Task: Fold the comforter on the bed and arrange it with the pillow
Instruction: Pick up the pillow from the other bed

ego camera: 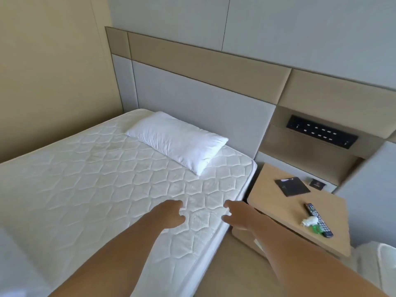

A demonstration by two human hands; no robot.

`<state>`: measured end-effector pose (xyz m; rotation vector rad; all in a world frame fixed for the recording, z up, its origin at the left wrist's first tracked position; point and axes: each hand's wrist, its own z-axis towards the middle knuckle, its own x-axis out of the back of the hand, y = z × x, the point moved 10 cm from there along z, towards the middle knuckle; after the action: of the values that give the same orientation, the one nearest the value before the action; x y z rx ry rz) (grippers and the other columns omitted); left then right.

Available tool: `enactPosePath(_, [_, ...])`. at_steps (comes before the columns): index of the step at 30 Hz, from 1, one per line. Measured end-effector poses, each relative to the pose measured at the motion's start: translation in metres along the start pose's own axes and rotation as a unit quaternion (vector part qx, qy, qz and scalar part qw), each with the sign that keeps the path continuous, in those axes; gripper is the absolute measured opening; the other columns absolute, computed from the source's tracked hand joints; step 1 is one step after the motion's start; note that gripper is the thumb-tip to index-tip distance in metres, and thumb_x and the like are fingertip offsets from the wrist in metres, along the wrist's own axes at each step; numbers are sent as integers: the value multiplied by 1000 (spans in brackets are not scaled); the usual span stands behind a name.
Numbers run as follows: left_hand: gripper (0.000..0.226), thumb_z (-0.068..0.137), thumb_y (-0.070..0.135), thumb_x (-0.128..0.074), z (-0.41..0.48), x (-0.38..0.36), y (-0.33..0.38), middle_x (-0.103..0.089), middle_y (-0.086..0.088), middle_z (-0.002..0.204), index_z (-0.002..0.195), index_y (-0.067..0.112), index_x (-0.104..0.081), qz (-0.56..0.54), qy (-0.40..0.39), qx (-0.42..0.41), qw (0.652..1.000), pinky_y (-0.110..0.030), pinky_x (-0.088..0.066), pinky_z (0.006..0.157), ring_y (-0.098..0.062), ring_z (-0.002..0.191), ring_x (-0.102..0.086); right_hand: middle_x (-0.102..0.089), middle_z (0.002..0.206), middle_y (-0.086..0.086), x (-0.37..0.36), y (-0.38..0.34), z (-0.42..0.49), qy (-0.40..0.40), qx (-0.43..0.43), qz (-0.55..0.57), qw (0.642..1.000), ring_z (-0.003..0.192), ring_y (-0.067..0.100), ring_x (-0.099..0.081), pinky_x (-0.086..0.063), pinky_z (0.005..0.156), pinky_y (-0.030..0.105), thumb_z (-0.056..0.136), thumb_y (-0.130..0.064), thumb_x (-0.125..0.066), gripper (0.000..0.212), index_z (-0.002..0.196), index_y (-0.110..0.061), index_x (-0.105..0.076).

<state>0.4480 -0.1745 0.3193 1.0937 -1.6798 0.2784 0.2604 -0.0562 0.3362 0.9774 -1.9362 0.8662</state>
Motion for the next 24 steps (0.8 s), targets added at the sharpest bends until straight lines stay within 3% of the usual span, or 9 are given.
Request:
enactPosePath(9, [58,94,43,-55,108,65,-46,-45,2,152,147,22,-42,-67,29,93,993,-34,-40,109,-19,138,-44,-55,141,5,63,-14,166,-43,49,0,998,127,22,-53,-44,99,32,97,-42,-54,56,146,-20,-42])
enactPosePath(14, [53,94,42,-59,160,74,-60,-53,1,144,142,21,-48,-176,75,154,969,-32,-41,106,-18,132,-50,-63,126,4,85,1,256,-43,52,138,988,104,17,-55,-41,85,27,94,-44,-61,52,139,-20,-49])
enactPosePath(18, [46,93,42,-63,233,56,-57,-61,6,130,134,24,-53,-308,118,222,918,-26,-44,89,-14,109,-61,-62,117,2,83,49,351,-46,-9,283,958,107,19,-59,-47,93,33,90,-46,-67,56,136,-20,-49])
enactPosePath(21, [45,91,42,-66,317,25,-66,-64,6,124,132,26,-55,-391,160,281,862,-24,-43,82,-14,98,-65,-63,119,7,59,82,453,-43,-50,402,913,106,24,-62,-51,99,53,73,-64,-70,82,138,-20,-44])
enactPosePath(24, [58,85,50,-70,398,-16,-76,-63,4,125,135,26,-53,-468,190,335,796,-29,-47,85,-15,96,-64,-58,118,7,23,107,538,-55,-105,521,846,96,20,-61,-54,96,51,87,-46,-71,74,144,-14,-36])
